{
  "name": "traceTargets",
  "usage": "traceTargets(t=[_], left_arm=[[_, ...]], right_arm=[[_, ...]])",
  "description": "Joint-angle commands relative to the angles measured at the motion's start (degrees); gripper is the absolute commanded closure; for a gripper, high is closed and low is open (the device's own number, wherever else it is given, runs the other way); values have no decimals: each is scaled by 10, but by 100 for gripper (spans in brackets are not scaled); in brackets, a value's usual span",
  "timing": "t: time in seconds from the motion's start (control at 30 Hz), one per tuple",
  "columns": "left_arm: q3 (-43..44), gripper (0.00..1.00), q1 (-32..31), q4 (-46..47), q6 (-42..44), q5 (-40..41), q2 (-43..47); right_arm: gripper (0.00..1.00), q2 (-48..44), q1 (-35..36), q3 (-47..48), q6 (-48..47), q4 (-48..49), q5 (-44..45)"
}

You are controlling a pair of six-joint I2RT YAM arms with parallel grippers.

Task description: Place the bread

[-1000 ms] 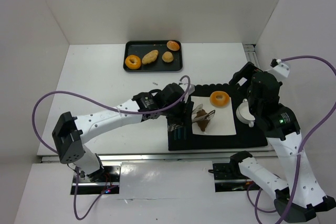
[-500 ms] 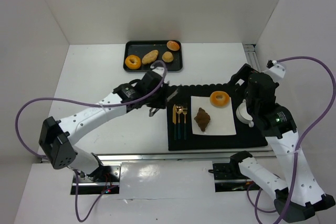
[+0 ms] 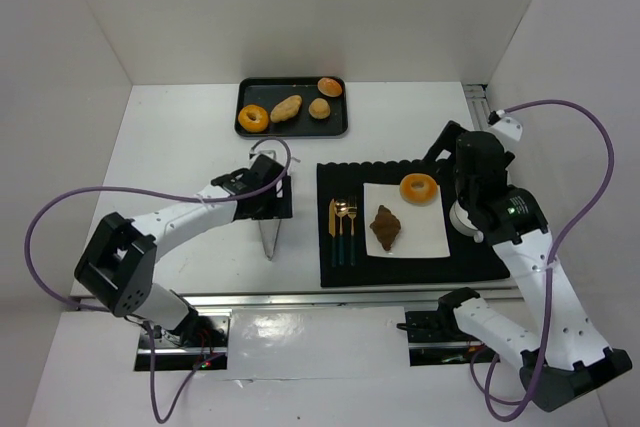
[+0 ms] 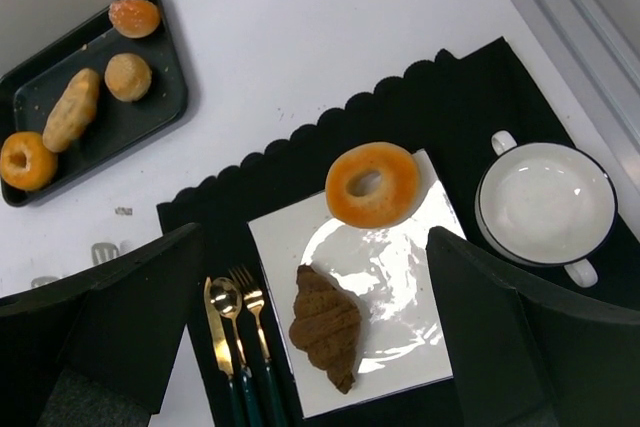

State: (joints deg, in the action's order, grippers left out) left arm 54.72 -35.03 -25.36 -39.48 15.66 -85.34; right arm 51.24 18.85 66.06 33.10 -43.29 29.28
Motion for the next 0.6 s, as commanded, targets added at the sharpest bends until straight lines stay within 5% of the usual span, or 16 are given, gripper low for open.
traceTargets(t=[0.0,0.23,0.4,0.57], left_arm=[[69,0,14,-7,-4,-10,37],[183,0,34,-90,27,-16,123],[183,0,54,-74,51,-63,179],[160,0,65,-67,51,-91,196]], right_arm=[[1,8,-2,0,-8,29,-8],[0,97,-2,-10,-19,23,-60],[0,185,-2,-15,-19,9,-78],[2,179,-2,-65,-23,40,-91]])
